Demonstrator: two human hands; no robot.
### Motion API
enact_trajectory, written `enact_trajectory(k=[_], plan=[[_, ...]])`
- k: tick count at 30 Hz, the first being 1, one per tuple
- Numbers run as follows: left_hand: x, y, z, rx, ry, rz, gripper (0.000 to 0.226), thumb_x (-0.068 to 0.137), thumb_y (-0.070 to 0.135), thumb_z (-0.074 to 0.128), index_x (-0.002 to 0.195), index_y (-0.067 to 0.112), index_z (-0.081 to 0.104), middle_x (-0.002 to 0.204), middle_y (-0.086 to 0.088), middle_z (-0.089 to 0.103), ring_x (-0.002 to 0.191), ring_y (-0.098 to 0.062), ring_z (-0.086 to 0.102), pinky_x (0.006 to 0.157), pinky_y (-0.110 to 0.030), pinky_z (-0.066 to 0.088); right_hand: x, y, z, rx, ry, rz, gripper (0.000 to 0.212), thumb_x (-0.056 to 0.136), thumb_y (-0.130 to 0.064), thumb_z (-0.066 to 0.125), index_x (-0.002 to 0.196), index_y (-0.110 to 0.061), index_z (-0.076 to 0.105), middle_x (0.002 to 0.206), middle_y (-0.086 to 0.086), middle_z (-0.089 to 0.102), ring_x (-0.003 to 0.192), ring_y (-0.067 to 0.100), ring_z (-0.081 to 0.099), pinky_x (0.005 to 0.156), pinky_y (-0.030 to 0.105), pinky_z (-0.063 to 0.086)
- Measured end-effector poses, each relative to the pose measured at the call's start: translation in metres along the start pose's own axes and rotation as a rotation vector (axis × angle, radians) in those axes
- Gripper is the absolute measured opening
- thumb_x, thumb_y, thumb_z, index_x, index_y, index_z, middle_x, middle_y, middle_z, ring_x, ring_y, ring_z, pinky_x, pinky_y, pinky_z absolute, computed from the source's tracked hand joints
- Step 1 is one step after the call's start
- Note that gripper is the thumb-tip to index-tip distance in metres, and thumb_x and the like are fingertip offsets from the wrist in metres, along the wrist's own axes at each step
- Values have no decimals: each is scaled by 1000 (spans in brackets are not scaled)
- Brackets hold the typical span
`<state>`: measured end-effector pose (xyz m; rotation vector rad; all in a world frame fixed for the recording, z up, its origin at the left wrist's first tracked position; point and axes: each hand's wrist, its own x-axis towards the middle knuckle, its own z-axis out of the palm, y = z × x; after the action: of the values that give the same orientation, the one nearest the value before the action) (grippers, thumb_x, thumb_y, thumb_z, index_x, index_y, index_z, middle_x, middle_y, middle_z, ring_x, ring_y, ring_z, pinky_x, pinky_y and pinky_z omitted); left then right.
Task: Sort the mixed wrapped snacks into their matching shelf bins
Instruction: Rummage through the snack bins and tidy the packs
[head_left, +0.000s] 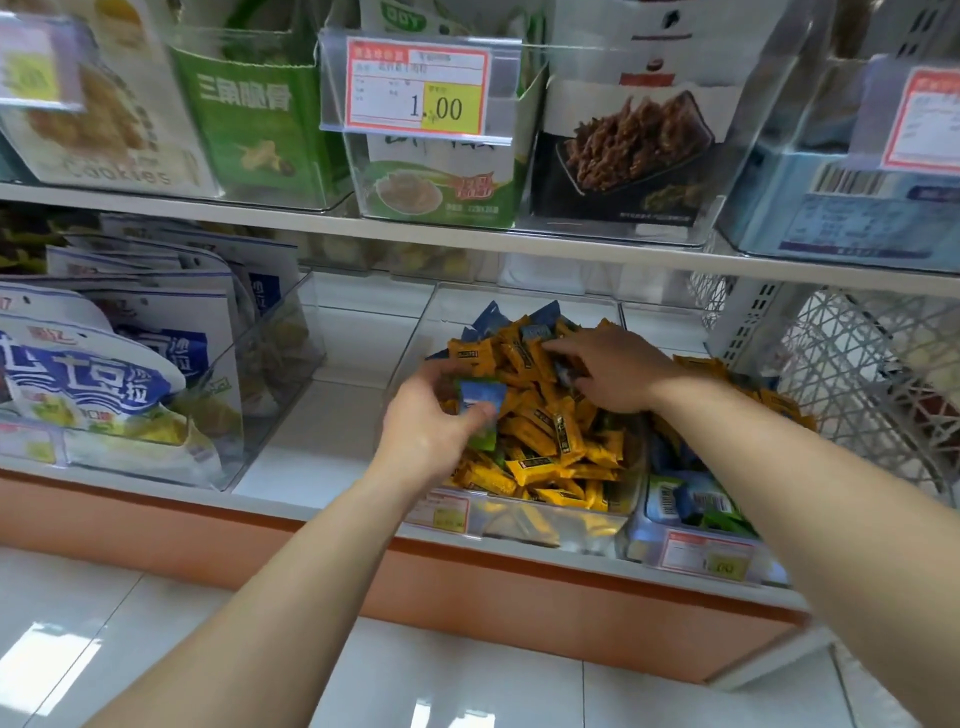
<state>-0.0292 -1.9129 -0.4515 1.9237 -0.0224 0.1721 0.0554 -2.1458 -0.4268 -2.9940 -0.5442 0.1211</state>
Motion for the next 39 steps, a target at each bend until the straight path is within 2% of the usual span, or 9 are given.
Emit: enact_trajectory(k=[5, 9, 14, 17, 19, 24, 30, 34, 39], plan=[[9, -6, 0, -48, 44, 1, 32, 82, 23, 79, 108, 33, 61, 95, 17, 61, 92, -5, 59, 69, -12, 43, 13, 1, -5, -108, 84, -42, 33, 85, -33, 69, 117, -40, 63, 107, -7, 62, 106, 22, 56, 77, 33, 38], [12, -7, 1, -84, 43, -12, 32, 84, 27, 78, 110, 34, 60, 97, 18, 60, 90, 2, 56, 66, -10, 41, 8, -3, -3, -126, 179, -67, 10, 84, -30, 71, 85, -39, 66, 96, -6, 53, 99, 20, 49, 74, 33, 37], [15, -8, 8, -97, 54, -4, 30, 84, 28, 76, 111, 30, 62, 94, 21, 58, 89, 3, 56, 66, -14, 43, 13, -6, -12, 405, 423, -53, 6, 92, -26, 63, 98, -28, 62, 106, -11, 60, 98, 7, 54, 77, 21, 40], [16, -9, 10, -85, 40, -2, 30, 84, 27, 76, 112, 29, 64, 93, 21, 59, 88, 4, 56, 62, -6, 43, 40, -10, -14, 303, 470, -23, 10, 95, -25, 61, 104, -25, 60, 103, -3, 65, 96, 16, 60, 80, 30, 50], [16, -10, 10, -82, 38, 1, 30, 85, 28, 75, 113, 30, 64, 93, 21, 59, 88, 4, 56, 59, -4, 42, 62, -12, -12, 227, 438, 15, 17, 97, -24, 55, 113, -22, 62, 112, 4, 66, 103, 24, 60, 89, 40, 50], [18, -13, 7, -81, 39, 1, 30, 85, 30, 75, 113, 32, 62, 98, 18, 62, 89, 1, 58, 60, -5, 43, 86, 2, 6, -15, 196, 55, 34, 100, -34, 46, 125, -20, 63, 126, 13, 50, 114, 34, 52, 86, 36, 40], [20, -14, 5, -106, 51, -10, 28, 85, 32, 75, 109, 33, 61, 96, 17, 63, 88, 1, 59, 59, -3, 42, 84, 16, 10, 106, 68, 130, 62, 89, -61, 57, 136, -20, 54, 136, 14, 55, 118, 30, 55, 90, 36, 43], [20, -10, 8, -107, 47, -7, 28, 84, 34, 74, 110, 32, 63, 95, 15, 65, 88, -2, 61, 61, -7, 43, 86, 15, 5, 151, -13, 113, 38, 78, -56, 64, 106, -30, 61, 107, 4, 65, 83, 12, 57, 66, 29, 42], [23, -6, 14, -143, 62, -29, 29, 85, 34, 74, 112, 31, 63, 103, 7, 68, 95, -13, 65, 80, -30, 54, 83, 9, 4, 231, -19, 82, 35, 68, -53, 62, 100, -38, 58, 105, -1, 62, 86, 13, 55, 65, 28, 38]])
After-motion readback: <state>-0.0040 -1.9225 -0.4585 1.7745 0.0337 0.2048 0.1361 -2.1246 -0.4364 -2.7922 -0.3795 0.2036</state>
